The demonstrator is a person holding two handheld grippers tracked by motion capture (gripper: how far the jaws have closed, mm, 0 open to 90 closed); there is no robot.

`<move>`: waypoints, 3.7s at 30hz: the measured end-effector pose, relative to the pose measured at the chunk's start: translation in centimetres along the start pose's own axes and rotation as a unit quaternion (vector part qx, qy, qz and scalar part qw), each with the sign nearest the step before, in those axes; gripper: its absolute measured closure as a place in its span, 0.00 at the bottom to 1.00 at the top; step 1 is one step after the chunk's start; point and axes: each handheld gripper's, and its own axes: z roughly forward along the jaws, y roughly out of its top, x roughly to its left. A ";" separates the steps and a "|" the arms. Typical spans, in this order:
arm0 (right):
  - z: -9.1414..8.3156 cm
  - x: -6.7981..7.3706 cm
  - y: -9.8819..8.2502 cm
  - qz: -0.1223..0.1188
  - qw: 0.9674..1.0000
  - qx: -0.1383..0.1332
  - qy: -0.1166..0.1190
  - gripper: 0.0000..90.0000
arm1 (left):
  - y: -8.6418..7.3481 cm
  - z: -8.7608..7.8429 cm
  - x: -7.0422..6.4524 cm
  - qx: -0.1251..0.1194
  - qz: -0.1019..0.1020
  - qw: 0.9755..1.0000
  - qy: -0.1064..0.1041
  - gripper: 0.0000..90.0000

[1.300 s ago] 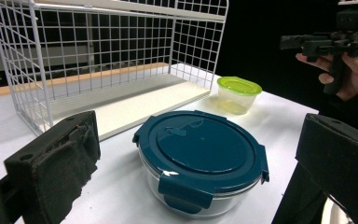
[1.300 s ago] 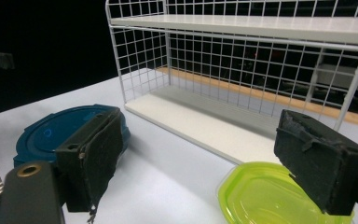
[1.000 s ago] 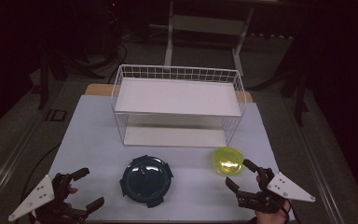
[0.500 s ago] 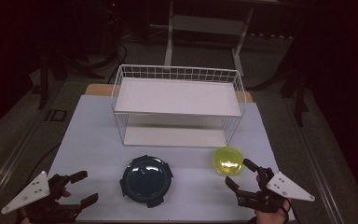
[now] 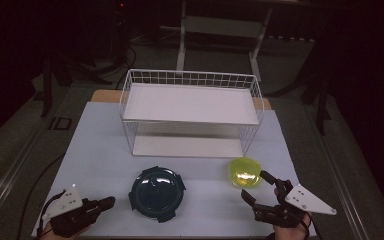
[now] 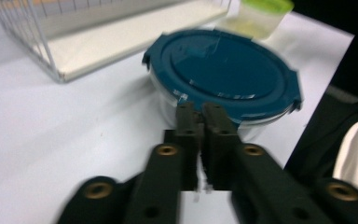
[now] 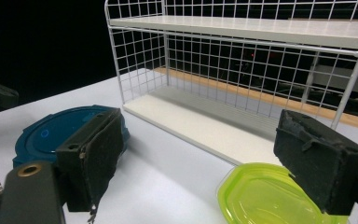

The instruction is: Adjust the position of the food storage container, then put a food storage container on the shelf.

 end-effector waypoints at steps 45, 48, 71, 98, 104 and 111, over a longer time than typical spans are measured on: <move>0.7 0.3 -0.3 -0.007 1.000 0.019 0.011 0.19 | 3.0 8.5 0.7 0.065 -0.011 0.997 -0.038 0.99; 0.8 0.3 -0.3 -0.008 1.000 0.022 0.011 0.19 | 3.2 9.0 0.4 0.062 -0.011 0.997 -0.042 0.99; 1.0 0.7 -0.4 -0.009 0.999 0.029 0.021 0.19 | 6.0 7.0 -0.1 0.016 -0.046 0.994 -0.098 0.15; 3.4 2.4 1.9 -0.051 0.997 0.022 0.050 0.18 | 6.6 8.2 2.3 0.026 -0.208 0.971 -0.118 0.00; 4.1 2.6 1.6 -0.063 0.996 0.031 0.048 0.15 | 5.7 9.6 3.2 0.071 -0.281 0.946 -0.147 0.06; 5.5 2.6 1.3 -0.006 0.994 0.069 0.079 0.14 | 4.5 11.0 3.8 0.111 -0.329 0.925 -0.152 0.16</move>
